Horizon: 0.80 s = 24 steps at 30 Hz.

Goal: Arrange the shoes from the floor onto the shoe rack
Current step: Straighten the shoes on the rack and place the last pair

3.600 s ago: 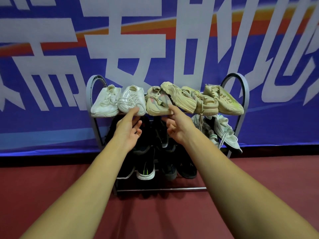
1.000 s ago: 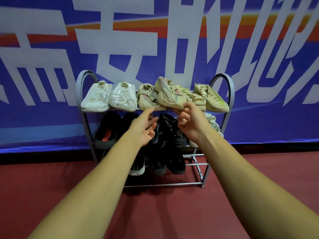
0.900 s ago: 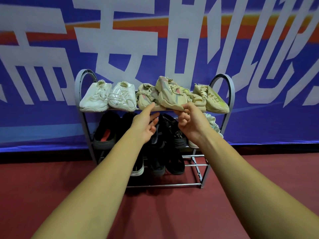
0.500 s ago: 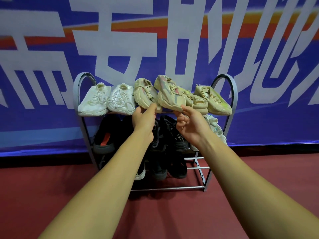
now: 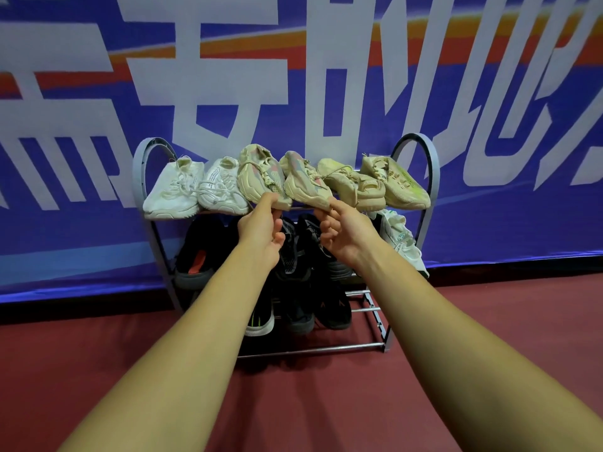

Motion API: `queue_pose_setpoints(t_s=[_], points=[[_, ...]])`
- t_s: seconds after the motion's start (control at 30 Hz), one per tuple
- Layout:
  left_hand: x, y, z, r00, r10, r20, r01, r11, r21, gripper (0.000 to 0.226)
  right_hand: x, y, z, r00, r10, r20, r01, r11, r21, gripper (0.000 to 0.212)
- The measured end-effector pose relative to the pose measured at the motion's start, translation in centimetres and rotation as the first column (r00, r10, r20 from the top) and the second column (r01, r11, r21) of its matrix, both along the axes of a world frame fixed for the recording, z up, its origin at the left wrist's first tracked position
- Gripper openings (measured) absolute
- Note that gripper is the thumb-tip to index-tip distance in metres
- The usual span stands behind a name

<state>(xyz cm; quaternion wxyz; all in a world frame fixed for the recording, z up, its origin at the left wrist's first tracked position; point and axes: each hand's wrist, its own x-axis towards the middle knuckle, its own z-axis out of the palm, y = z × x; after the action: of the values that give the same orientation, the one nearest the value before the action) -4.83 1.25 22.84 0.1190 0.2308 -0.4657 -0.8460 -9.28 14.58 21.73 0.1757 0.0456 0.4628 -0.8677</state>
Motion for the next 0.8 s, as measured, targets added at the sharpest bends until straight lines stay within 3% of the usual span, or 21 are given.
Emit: queue_pose_setpoints(t_s=[0.17,0.33,0.53,0.67,0.8], points=[[0.7,0.2,-0.4,0.995,-0.09,0.029,0.091,0.995,-0.032,0.025,1.0,1.6,-0.3,0.993,-0.094,0.071,0.089,0.993,0.071,0.034],[0.8,1.3,-0.9,0.985,-0.158,0.064,0.163,0.983,-0.087,0.041,0.9,3.9,-0.5,0.989,-0.131,0.068,0.122,0.985,0.125,0.038],[-0.2,5.0,-0.9,0.969,-0.239,0.065,0.245,0.962,-0.117,0.031,0.9,6.0,-0.3,0.983,-0.183,0.018,0.175,0.961,0.213,0.044],[-1.5,7.3,-1.2,0.957,-0.285,0.057,0.291,0.946,-0.146,0.041,0.2,7.2,0.1,0.97,-0.242,-0.029,0.241,0.933,0.268,0.036],[-2.9,9.1,-1.6,0.953,-0.3,0.034,0.301,0.943,-0.138,0.036,-1.4,7.8,-0.2,0.971,-0.233,-0.047,0.236,0.932,0.276,0.046]])
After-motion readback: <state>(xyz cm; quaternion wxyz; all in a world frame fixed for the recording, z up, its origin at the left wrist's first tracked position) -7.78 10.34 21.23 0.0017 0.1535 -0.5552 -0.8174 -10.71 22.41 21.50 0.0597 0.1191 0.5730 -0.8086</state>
